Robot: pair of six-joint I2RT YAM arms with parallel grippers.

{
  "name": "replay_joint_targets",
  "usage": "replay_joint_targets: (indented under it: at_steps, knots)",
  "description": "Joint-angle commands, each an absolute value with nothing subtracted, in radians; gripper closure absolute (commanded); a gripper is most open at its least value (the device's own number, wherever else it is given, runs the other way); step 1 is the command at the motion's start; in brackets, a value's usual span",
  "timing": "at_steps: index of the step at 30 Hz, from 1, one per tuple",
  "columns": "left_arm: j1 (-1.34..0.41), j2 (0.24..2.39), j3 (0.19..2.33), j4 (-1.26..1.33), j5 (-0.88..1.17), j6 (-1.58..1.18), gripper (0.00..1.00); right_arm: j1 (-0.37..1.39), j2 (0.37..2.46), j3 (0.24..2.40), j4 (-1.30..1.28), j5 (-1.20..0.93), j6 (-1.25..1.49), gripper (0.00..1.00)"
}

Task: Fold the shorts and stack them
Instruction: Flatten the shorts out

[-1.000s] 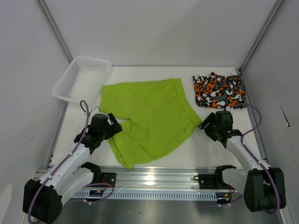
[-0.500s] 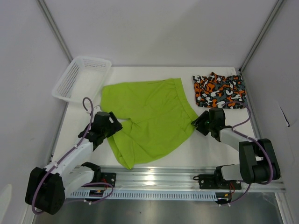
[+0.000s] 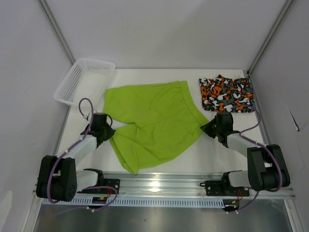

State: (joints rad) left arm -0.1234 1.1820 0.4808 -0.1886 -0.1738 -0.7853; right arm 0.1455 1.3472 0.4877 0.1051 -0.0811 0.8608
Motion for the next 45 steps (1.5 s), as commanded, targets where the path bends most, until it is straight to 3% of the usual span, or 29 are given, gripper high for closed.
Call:
replay_joint_targets:
  at_steps: [1, 8, 19, 20, 22, 23, 26, 33, 40, 45]
  knots:
    - [-0.071, 1.203, 0.532, -0.141, -0.144, -0.753, 1.0, 0.135, 1.273, 0.468, 0.103, -0.026, 0.864, 1.0]
    - [0.064, 1.239, 0.575, -0.133, -0.052, -0.704, 1.0, 0.118, 1.169, 0.433, 0.045, 0.0, 0.859, 1.0]
    - [0.084, 1.304, 0.653, -0.163, -0.051, -0.663, 0.95, 0.118, 1.167, 0.431, 0.026, 0.0, 0.839, 1.0]
    - [0.084, 1.301, 0.653, -0.17, -0.042, -0.661, 0.78, 0.12, 1.169, 0.43, 0.023, -0.003, 0.839, 1.0]
    - [0.084, 1.293, 0.646, -0.173, -0.032, -0.657, 0.54, 0.129, 1.17, 0.428, 0.023, -0.006, 0.838, 1.0]
    - [0.084, 1.272, 0.634, -0.176, -0.026, -0.66, 0.32, 0.132, 1.173, 0.429, 0.023, 0.0, 0.838, 1.0]
    - [0.084, 1.224, 0.598, -0.192, -0.015, -0.675, 0.16, 0.137, 1.192, 0.437, 0.026, -0.002, 0.833, 1.0]
    - [0.054, 1.048, 0.542, -0.271, 0.052, -0.698, 0.14, 0.15, 1.236, 0.465, 0.029, 0.0, 0.838, 1.0]
    - [-0.191, 0.902, 0.489, -0.36, 0.034, -0.79, 0.14, 0.198, 1.262, 0.5, 0.006, 0.038, 0.853, 1.0]
    - [-0.242, 0.855, 0.471, -0.458, 0.055, -0.796, 0.17, 0.265, 1.207, 0.477, -0.063, 0.112, 0.877, 1.0]
